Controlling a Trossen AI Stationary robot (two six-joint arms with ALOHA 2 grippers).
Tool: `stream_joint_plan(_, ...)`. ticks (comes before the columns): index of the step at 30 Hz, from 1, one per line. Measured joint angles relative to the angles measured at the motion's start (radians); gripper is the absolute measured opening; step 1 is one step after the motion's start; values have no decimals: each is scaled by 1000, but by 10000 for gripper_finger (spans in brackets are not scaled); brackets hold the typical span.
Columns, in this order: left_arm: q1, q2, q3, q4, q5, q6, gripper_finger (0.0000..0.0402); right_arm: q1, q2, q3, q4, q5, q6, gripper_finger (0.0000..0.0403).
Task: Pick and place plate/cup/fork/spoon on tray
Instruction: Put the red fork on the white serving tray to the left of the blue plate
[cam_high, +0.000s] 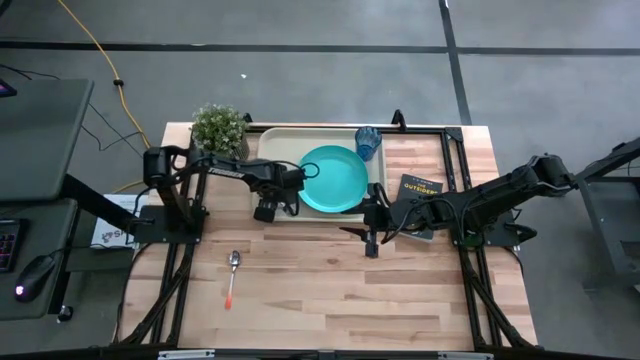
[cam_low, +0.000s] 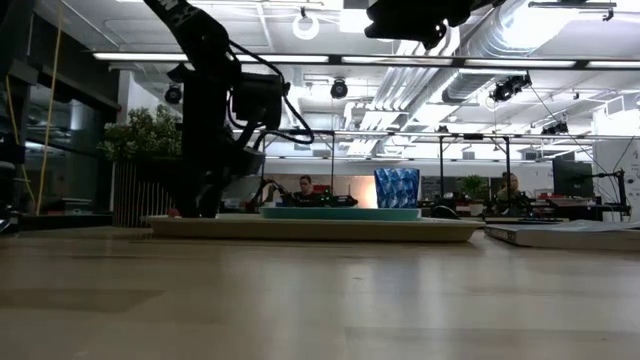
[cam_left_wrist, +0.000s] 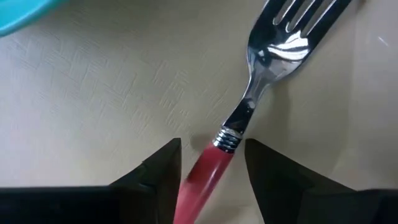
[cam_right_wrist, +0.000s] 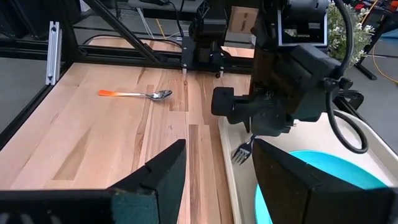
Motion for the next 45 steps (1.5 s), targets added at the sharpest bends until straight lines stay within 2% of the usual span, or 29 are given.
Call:
stream_joint_plan(6,-2,13,2,-5,-9,18,110,0,0,0,-3,0,0,177)
stream_joint_plan(11,1,-11,32,-64,-33,-6,32,0,0,0,-3,0,0,177)
stream_joint_plan(13,1,-38,59,-99,-40,-28,13,0,0,0,-3,0,0,177)
stream_joint_plan(18,-5,-114,109,-199,-76,-116,23,0,0,0,-4,0,1,177)
stream_joint_plan(21,-9,-190,112,-246,-83,-179,14,0,0,0,-11,0,1,177)
stream_joint_plan(26,-24,-309,112,-290,-84,-408,5,0,0,0,-12,-7,0,177)
stream_joint_plan(28,-32,-345,110,-255,-93,-550,5,0,0,0,-11,-8,0,177)
stream_joint_plan(30,-54,-370,98,-178,-148,-697,4,0,0,0,-10,-8,1,177)
stream_joint_plan(35,-109,-393,7,158,-325,-936,4,0,0,0,-10,-8,2,177)
stream_joint_plan(38,-121,-372,-67,374,-323,-1072,4,0,0,0,-10,-8,2,177)
stream_joint_plan(40,-126,-341,-107,468,-310,-1107,5,0,0,0,-10,-8,2,177)
stream_joint_plan(45,-99,-243,-130,519,-322,-1170,6,0,0,0,-12,-17,2,177)
